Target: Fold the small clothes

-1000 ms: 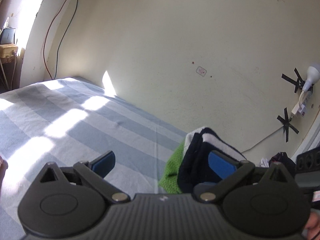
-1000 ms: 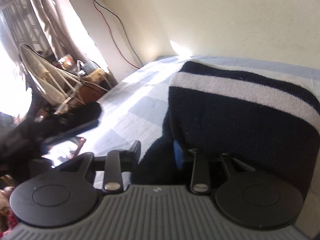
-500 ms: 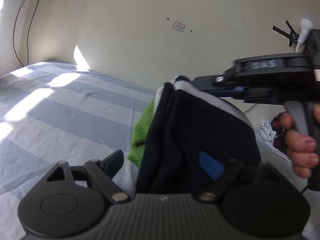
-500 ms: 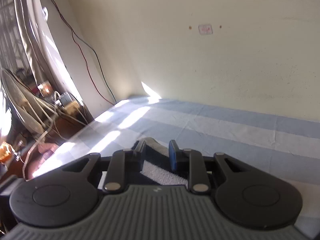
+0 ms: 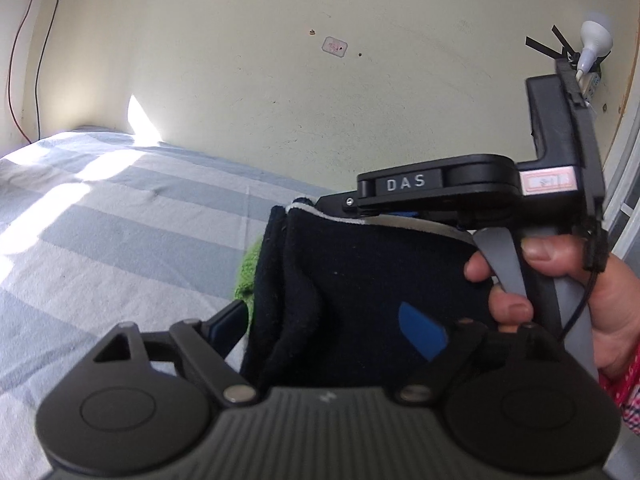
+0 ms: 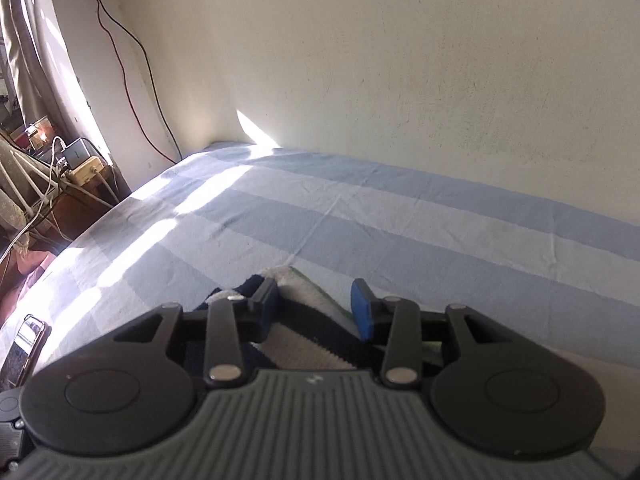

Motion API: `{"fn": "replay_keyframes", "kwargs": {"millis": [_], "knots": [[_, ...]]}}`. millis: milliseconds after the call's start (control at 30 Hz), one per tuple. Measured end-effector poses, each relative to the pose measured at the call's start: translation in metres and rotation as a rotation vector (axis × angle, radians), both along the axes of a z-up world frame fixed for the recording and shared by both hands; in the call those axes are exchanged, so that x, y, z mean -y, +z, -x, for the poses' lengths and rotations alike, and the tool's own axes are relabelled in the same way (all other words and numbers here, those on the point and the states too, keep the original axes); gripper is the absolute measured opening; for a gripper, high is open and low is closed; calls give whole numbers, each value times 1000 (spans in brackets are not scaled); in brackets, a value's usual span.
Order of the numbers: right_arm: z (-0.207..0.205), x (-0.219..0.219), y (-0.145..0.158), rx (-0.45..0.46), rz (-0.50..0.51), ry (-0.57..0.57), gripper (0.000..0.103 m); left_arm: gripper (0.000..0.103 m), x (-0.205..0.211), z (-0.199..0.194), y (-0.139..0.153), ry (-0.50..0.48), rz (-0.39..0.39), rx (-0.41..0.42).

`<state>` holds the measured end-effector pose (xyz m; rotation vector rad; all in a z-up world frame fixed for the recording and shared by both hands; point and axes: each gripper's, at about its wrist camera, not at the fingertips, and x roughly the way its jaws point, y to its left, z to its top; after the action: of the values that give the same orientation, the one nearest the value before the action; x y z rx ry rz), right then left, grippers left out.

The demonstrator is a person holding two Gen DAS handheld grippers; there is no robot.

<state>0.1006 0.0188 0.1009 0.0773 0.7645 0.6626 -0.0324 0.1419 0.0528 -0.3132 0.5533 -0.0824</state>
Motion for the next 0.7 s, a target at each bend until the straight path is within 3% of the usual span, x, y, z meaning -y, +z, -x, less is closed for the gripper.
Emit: {"fn": "replay_keyframes", "kwargs": {"millis": [100,267,400,533,700], "knots": [[18,14,12,72,-39,-23,66,97,-1,2,0,6,-1,10],[52,78,21,99,-200,-127,79,103,-3,2,1,13,14,7],[73,136,6,25,-345,-278,86,103,-4,0,0,24,21,-7],[84,178,-21,-125,-505,-352,86,103,-2,-2,-1,35,9,-25],[88,184,-46,-236,-570,-294,88,103,3,-7,-3,37,-20,-47]]}}
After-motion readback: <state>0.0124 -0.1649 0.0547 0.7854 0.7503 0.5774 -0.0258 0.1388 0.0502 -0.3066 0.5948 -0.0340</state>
